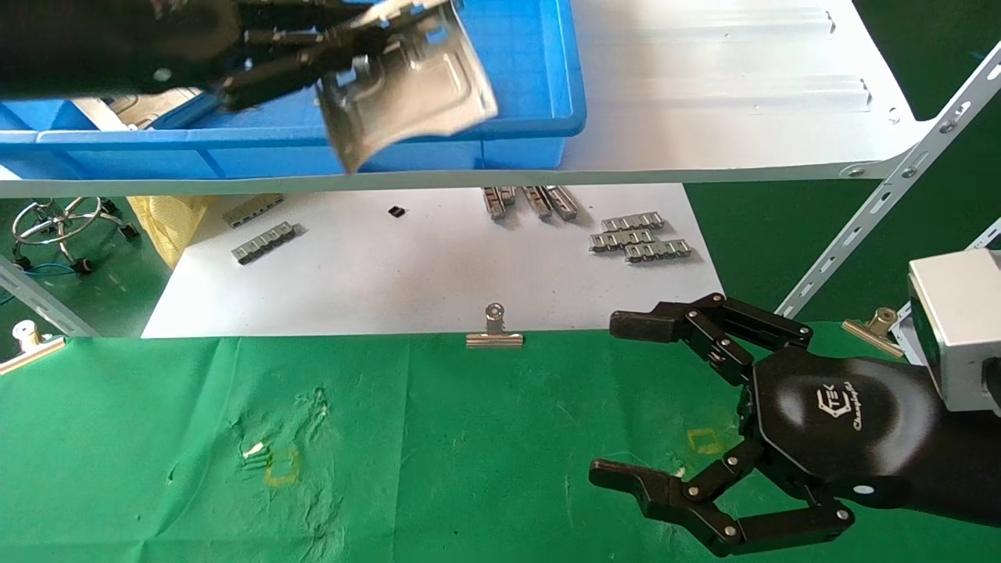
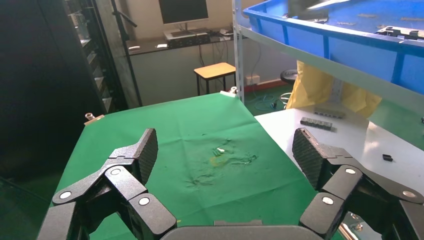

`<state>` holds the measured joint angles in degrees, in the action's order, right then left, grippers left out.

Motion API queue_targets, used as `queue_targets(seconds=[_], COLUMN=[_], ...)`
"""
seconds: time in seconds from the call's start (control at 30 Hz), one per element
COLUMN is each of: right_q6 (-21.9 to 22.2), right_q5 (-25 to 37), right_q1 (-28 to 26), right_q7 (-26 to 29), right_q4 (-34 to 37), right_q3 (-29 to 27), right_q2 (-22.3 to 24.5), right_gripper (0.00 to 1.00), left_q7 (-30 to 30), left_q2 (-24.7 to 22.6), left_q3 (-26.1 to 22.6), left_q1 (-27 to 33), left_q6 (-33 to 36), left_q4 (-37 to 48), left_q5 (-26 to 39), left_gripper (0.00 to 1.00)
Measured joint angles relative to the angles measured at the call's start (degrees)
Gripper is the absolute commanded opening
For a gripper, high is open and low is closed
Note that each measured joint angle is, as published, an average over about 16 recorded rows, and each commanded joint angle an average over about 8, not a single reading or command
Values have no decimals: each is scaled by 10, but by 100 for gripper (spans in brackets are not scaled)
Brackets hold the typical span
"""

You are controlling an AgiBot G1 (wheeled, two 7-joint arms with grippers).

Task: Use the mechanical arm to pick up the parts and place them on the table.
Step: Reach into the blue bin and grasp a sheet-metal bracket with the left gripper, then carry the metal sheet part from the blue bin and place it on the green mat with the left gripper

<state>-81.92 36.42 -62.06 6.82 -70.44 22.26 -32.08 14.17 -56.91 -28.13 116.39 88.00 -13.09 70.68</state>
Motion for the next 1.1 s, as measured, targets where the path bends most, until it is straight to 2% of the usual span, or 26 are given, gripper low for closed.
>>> queue_targets(seconds=[0.23, 0.47, 0.67, 0.87, 0.9, 1.1], right_q6=[0, 0, 0, 0, 0, 0], right_q5=[0, 0, 0, 0, 0, 0], right_q1=[0, 0, 0, 0, 0, 0], right_q7=[0, 0, 0, 0, 0, 0], right_q4=[0, 0, 0, 0, 0, 0], right_q3=[0, 0, 0, 0, 0, 0], right_q2=[0, 0, 0, 0, 0, 0], right_gripper=[100, 100, 100, 100, 100, 100], left_q7=[50, 101, 166, 242, 253, 307], left_q2=[70, 152, 186, 178, 175, 158], left_q3=[-42, -123, -184, -220, -224, -241], left_q1=[-76, -167, -215, -236, -238, -243], left_q6=[41, 35, 27, 24, 24, 19], left_q4=[-129, -239, -238, -182, -172, -116], left_q5=[-69, -119, -115, -91, -89, -85], left_gripper=[0, 0, 0, 0, 7, 82])
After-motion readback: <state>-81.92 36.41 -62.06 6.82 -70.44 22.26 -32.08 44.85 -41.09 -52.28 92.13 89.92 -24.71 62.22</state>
